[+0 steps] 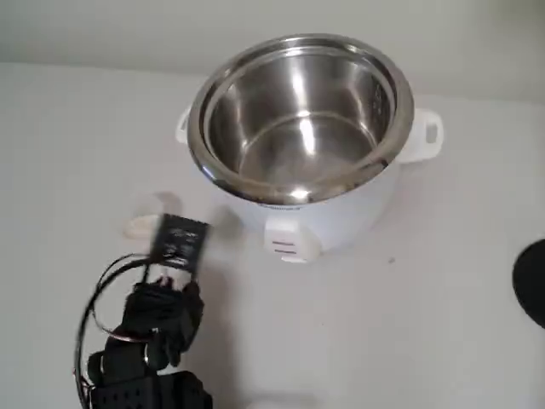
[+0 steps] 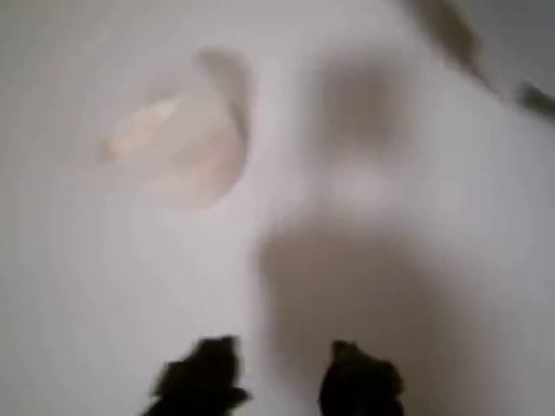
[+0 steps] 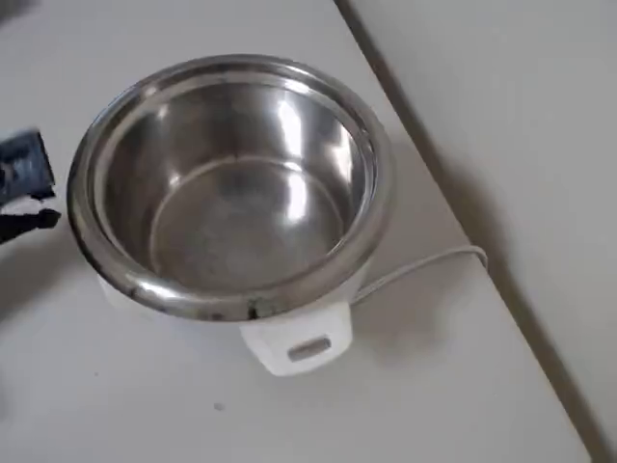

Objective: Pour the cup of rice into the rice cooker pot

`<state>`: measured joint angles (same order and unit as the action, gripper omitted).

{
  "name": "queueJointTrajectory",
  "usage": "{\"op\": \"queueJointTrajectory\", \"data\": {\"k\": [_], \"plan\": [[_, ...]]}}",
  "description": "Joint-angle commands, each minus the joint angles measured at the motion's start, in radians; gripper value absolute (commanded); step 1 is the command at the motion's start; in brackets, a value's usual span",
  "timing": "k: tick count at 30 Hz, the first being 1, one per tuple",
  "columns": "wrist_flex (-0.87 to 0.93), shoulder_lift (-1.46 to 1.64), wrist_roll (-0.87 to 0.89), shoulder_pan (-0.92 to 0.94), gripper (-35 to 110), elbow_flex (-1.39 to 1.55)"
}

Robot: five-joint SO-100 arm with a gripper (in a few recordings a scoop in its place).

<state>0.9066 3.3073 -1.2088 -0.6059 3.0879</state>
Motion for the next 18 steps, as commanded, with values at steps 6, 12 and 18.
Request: {"op": "queueJointTrajectory", "data": {"k": [6,12,18], "plan": [[-0.356,-0.123,-0.331,-0.061,42,0.017],[-0.93,-0.675,-0.368,0.002,49,0.012],[-1.69,-1.439,-0.356,0.003,51,-0.103]]}}
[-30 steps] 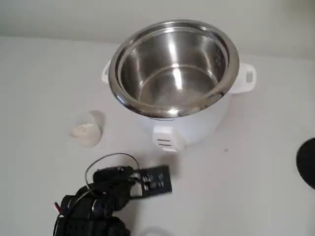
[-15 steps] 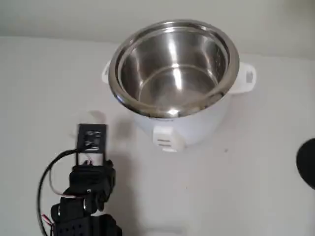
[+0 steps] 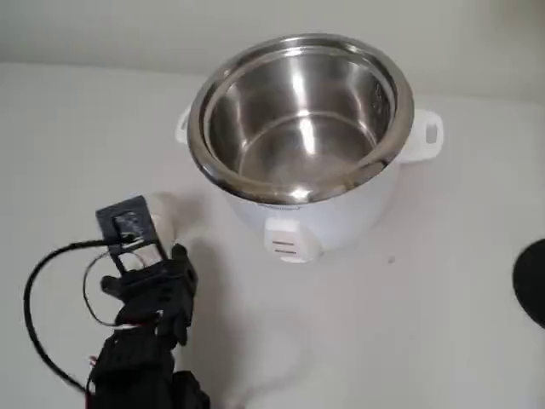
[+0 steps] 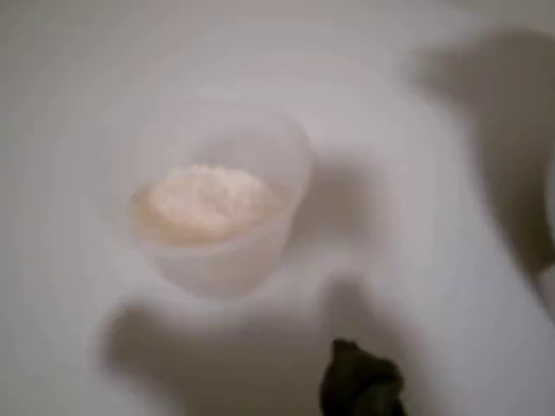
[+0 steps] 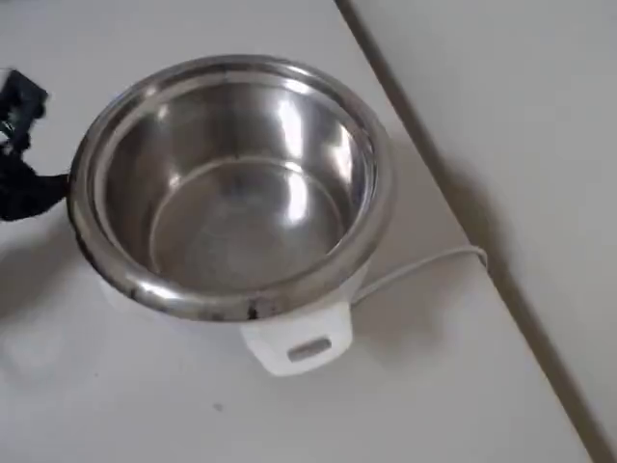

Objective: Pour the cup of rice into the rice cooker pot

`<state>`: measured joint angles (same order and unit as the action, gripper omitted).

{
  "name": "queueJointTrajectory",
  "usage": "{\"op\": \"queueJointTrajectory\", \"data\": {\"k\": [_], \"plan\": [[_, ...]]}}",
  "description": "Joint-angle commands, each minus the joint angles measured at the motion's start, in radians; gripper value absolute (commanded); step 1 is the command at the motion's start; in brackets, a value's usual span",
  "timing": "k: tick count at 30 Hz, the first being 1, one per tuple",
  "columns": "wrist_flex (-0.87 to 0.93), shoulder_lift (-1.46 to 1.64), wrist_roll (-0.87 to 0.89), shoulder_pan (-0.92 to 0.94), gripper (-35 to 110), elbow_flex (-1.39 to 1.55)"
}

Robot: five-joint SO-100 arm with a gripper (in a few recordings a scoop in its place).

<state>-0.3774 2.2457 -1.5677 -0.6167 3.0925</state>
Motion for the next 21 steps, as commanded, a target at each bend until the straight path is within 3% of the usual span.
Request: {"op": "queueJointTrajectory", "data": {"k": [1,3,9,21], "plan": [[-0.534,-0.499,0.014,0.015,52,-0.141],[-0.67,-0.66,0.031,0.021,54,-0.216],[-0.704,-0.825,0.103,0.026,55,-0.38],[-1.08,-1.284,0.114,-0.015,55,-0.617]]}}
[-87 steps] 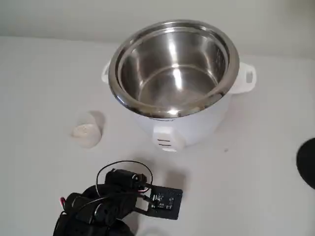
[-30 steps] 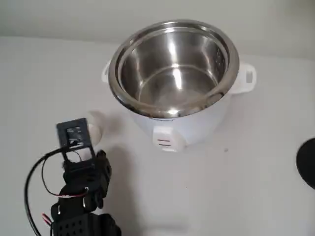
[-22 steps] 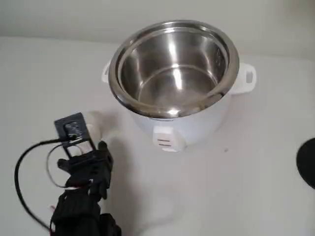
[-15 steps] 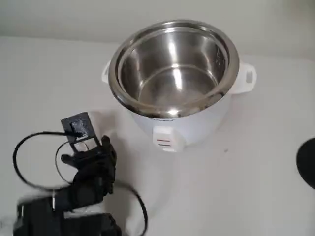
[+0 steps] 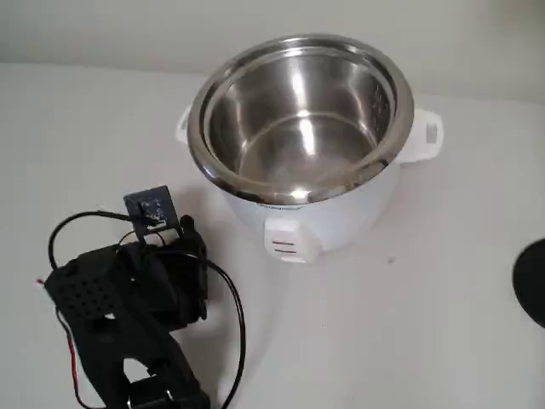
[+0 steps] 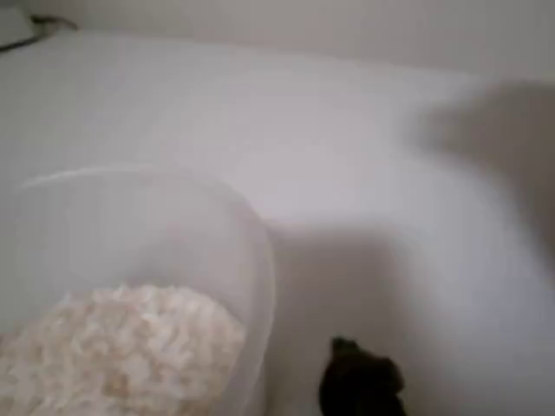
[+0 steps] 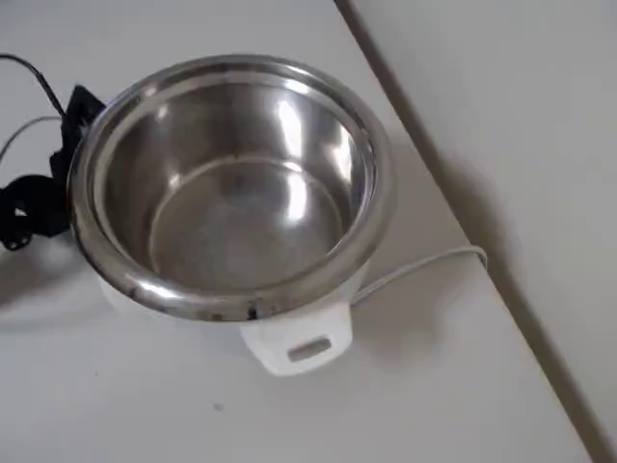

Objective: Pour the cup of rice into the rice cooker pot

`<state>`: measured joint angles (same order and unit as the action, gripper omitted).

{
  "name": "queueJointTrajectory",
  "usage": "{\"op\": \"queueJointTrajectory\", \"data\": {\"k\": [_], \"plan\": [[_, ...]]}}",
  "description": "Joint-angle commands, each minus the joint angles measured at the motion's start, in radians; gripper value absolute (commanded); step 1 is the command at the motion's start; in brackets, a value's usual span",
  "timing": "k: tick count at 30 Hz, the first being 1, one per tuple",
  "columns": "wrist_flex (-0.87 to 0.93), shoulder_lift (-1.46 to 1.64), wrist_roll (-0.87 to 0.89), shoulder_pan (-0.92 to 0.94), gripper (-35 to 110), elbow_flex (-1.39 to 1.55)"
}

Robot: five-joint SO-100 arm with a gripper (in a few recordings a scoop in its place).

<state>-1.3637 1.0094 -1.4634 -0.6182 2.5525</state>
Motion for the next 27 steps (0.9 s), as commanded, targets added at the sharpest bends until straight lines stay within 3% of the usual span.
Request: {"op": "queueJointTrajectory", "data": {"k": [1,15,21,23,27], "plan": [[-0.104,-0.06,0.014,-0.014,55,-0.087],[-0.164,-0.227,0.032,-0.031,48,-0.328],[-0.173,-0.307,0.015,-0.034,38,-0.39],[-0.229,-0.357,0.026,-0.031,23,-0.416],[-0.25,-0.411,0.008,-0.026,22,-0.451]]}}
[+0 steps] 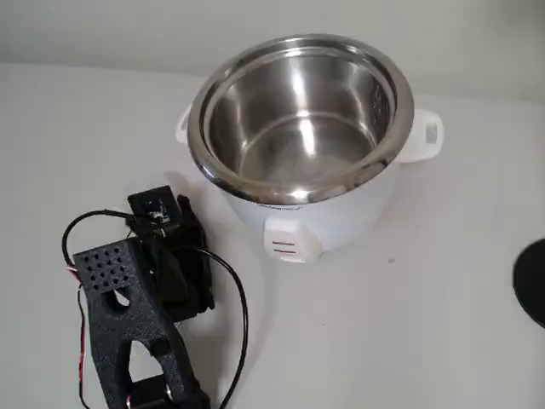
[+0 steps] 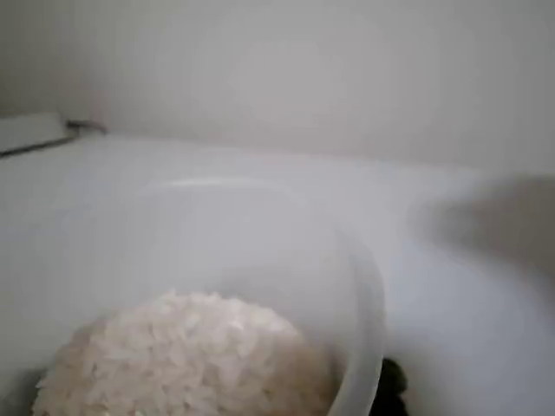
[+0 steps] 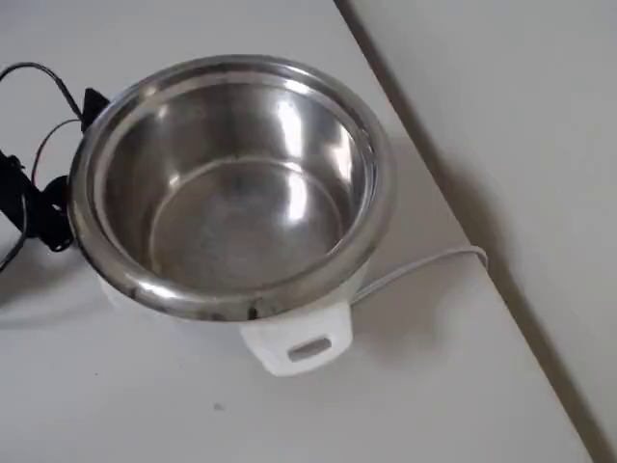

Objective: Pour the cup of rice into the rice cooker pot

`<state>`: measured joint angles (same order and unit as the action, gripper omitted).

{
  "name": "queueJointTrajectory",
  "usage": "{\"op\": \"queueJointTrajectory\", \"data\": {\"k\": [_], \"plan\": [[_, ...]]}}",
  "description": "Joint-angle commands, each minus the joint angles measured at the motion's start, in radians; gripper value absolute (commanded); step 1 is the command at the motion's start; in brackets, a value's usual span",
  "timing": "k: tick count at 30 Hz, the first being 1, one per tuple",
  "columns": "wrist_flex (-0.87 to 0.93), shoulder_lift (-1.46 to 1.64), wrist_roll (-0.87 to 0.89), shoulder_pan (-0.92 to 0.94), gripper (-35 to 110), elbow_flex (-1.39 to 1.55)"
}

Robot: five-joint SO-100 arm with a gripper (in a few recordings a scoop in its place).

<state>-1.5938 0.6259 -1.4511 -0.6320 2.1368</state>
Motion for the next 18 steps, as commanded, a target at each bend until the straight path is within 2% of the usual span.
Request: {"op": "queueJointTrajectory", "data": {"k": [1,7,18], "plan": [[-0.014,-0.032,-0.006,-0.011,21,-0.035],[0.063,0.037,-0.023,0.005,21,-0.031],[0.495,0.459,-0.038,0.066,21,-0.032]]}}
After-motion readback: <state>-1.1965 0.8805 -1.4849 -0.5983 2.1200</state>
